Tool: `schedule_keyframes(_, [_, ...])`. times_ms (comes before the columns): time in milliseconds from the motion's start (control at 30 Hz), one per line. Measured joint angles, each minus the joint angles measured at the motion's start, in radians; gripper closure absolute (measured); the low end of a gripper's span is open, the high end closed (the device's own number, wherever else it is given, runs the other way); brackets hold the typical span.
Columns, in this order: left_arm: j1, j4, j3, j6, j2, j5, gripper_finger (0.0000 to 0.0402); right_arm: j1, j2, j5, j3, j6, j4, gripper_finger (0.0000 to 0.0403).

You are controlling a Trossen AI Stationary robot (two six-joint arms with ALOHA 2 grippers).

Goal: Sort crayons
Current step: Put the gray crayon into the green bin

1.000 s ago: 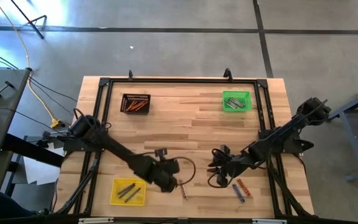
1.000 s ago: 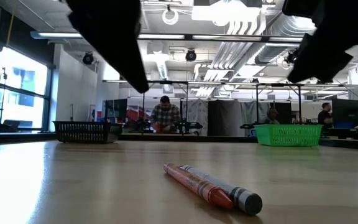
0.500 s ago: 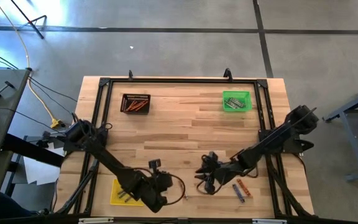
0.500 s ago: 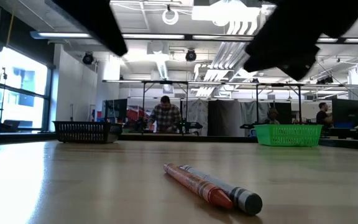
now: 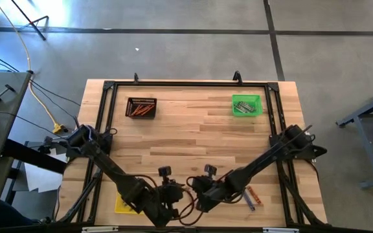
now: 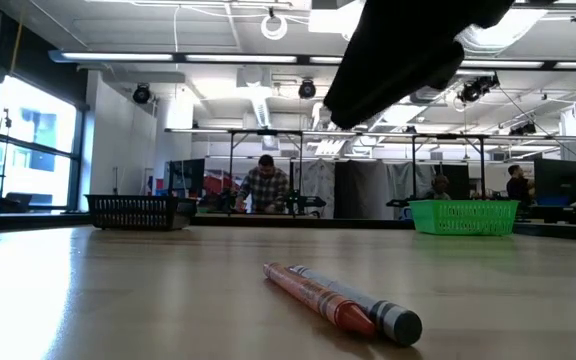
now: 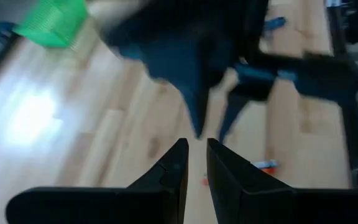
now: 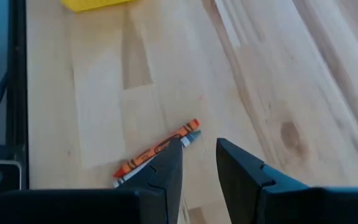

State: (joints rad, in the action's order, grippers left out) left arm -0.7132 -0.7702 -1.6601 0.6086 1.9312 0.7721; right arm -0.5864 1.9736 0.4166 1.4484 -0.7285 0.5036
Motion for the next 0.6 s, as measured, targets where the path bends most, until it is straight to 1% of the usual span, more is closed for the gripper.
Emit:
schedule_keyframes(100, [-0.014, -0.090, -0.047, -0.001, 0.000, 0.069, 0.0357, 0.005, 0.020, -0.006, -0.008, -0.073, -0.016, 0.0309])
schedule_keyframes(200, [-0.032, -0.191, -0.073, 0.054, 0.000, 0.156, 0.0357, 0.009, 0.043, -0.017, -0.010, -0.142, -0.023, 0.0309])
schedule_keyframes(300, [-0.054, -0.275, -0.087, 0.133, -0.001, 0.216, 0.0357, 0.011, 0.071, -0.047, -0.012, -0.181, -0.050, 0.0309])
schedule_keyframes(400, [-0.074, -0.328, -0.086, 0.190, 0.000, 0.234, 0.0357, 0.014, 0.099, -0.088, -0.012, -0.199, -0.091, 0.0309])
schedule_keyframes(500, [-0.088, -0.339, -0.086, 0.201, -0.001, 0.242, 0.0357, 0.018, 0.120, -0.134, -0.012, -0.217, -0.127, 0.0309])
schedule_keyframes(600, [-0.094, -0.339, -0.086, 0.200, -0.001, 0.250, 0.0357, 0.022, 0.123, -0.139, -0.013, -0.217, -0.156, 0.0309])
